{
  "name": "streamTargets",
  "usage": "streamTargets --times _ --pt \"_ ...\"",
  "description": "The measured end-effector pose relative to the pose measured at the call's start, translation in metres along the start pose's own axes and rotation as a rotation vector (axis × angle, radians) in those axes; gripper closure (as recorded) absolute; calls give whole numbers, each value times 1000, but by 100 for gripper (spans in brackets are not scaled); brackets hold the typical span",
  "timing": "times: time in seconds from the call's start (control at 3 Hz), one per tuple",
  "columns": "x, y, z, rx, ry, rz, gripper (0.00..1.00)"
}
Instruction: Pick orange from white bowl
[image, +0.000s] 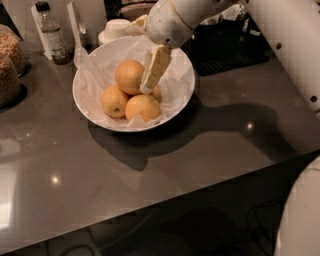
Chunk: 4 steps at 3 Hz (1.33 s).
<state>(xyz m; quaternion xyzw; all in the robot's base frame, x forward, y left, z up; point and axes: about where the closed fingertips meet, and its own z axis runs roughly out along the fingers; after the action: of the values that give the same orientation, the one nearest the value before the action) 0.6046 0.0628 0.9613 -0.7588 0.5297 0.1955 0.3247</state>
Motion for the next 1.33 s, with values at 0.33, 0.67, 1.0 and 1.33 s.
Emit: streamTargets --times 0.33,0.67,1.0,1.33 --pt "21 -1 7 -19 -19 50 0" --pt "31 -3 16 -47 -46 74 0" --pt "30 -1 26 -90 -82 76 0" --pt "22 5 39 -152 -113 76 0"
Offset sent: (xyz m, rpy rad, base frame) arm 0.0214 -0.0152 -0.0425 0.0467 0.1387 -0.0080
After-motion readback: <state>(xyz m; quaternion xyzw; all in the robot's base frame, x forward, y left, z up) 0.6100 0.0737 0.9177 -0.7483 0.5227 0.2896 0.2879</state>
